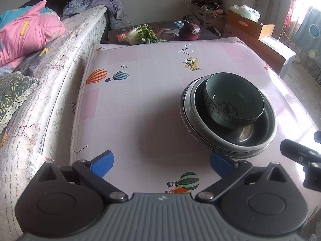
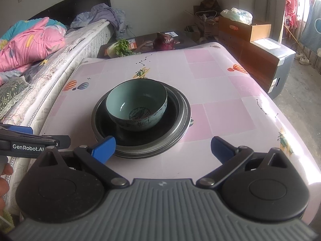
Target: Organize plates and bowls
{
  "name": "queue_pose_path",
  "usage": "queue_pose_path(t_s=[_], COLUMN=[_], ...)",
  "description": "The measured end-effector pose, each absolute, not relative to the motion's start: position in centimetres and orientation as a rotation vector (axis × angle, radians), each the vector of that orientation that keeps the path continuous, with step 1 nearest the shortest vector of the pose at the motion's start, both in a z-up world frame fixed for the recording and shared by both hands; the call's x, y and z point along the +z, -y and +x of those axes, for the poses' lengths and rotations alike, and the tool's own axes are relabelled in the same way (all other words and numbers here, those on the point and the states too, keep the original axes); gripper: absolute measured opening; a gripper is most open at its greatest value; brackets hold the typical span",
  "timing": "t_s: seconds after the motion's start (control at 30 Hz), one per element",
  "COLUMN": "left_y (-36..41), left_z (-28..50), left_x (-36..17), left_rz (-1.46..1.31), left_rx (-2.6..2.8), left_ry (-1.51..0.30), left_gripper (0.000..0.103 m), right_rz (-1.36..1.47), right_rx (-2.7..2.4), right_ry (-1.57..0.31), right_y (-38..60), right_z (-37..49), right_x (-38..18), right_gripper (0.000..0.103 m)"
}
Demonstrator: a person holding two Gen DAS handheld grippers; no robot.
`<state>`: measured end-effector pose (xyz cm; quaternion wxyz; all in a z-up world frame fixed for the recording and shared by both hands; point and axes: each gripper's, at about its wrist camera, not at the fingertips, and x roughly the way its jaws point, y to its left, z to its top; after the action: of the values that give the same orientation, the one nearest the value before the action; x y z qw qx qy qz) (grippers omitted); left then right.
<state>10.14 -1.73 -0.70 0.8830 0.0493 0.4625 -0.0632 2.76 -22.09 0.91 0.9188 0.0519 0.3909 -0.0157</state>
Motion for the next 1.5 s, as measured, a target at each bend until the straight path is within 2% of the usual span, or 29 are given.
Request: queue_pose_path(t_s=[1.5], left_y=[3.1], left_z=[9.0], left_x=[-1.6], left_rz=[0.107], left_rx=[-0.191], left_ry=[-1.043], left_gripper=[0.103], right_rz=[0.084], right_rx=[-0.029], right_ry=[-0.887], right_y=[22.8], right_z=[2.6], right_x=[-0.4], right_gripper=[0.102])
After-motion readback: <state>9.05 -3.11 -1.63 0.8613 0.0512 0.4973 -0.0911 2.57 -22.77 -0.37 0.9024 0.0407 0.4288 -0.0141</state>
